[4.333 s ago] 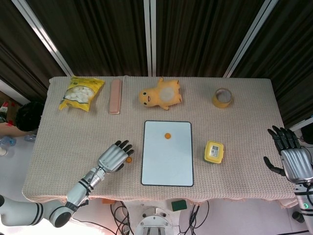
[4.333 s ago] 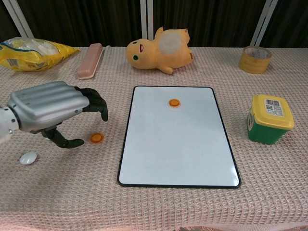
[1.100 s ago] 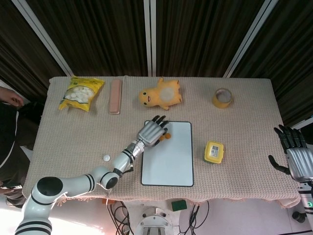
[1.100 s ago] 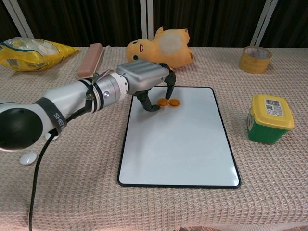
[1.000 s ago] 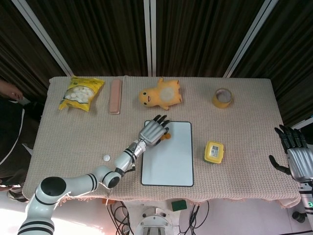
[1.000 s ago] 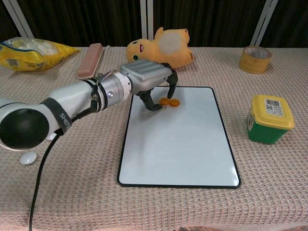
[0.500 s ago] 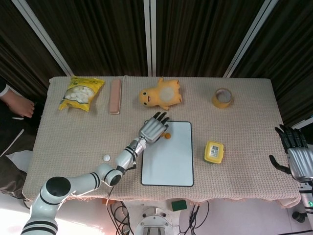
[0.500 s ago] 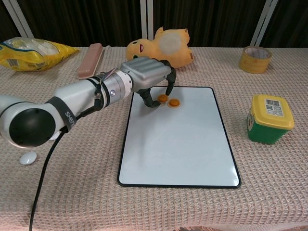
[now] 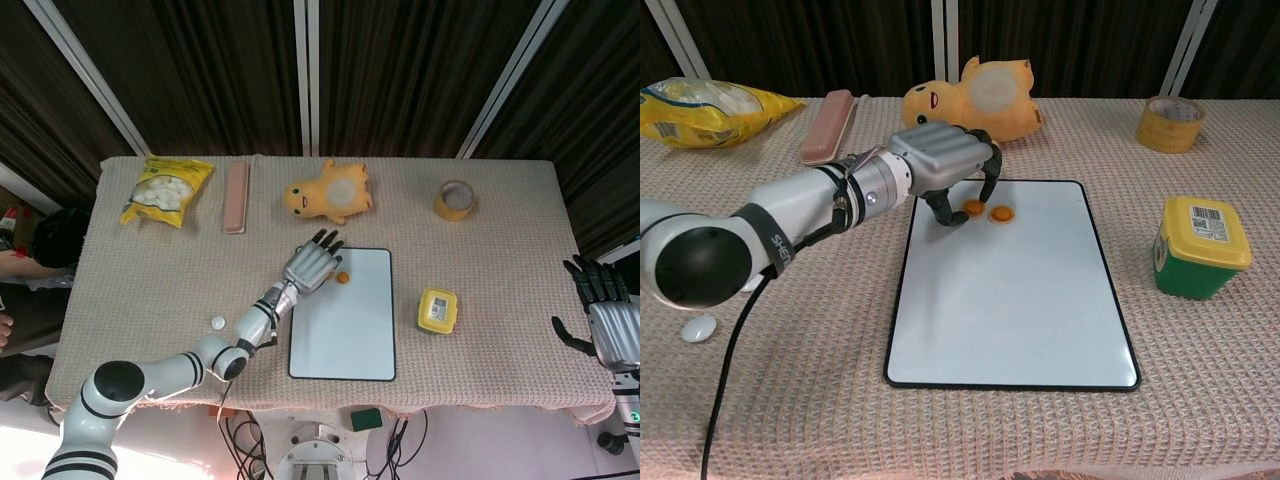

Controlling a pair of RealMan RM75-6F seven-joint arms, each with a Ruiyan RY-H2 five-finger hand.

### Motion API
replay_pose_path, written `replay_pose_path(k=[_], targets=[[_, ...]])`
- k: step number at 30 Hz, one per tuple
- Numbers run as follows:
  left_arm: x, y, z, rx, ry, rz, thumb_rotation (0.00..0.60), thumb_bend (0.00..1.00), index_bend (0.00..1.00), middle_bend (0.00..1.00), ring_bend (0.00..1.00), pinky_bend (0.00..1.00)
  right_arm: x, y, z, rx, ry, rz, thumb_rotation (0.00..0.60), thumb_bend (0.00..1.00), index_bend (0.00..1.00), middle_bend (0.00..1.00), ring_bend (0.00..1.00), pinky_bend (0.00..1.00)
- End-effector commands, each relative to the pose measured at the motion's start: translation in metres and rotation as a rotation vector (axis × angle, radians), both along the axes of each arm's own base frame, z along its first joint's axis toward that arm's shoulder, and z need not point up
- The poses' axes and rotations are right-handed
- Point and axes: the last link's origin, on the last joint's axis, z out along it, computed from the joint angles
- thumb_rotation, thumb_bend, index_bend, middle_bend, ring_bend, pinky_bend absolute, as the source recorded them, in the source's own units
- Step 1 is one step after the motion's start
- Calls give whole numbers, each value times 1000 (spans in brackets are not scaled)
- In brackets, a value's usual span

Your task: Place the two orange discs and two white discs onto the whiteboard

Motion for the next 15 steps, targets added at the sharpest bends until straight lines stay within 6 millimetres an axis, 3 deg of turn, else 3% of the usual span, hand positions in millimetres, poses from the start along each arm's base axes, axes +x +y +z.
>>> replay_pose_path(k=[1,15], targets=[[-1,-1,0,-5,1,5,600,315,490,155,15,114,0,0,0,0,0,0,600,330,0,0,0,0],[0,-6,-2,-14,-7,6,600,315,490,155,15,115,1,0,-1,3,2,0,600,331,0,0,0,0]])
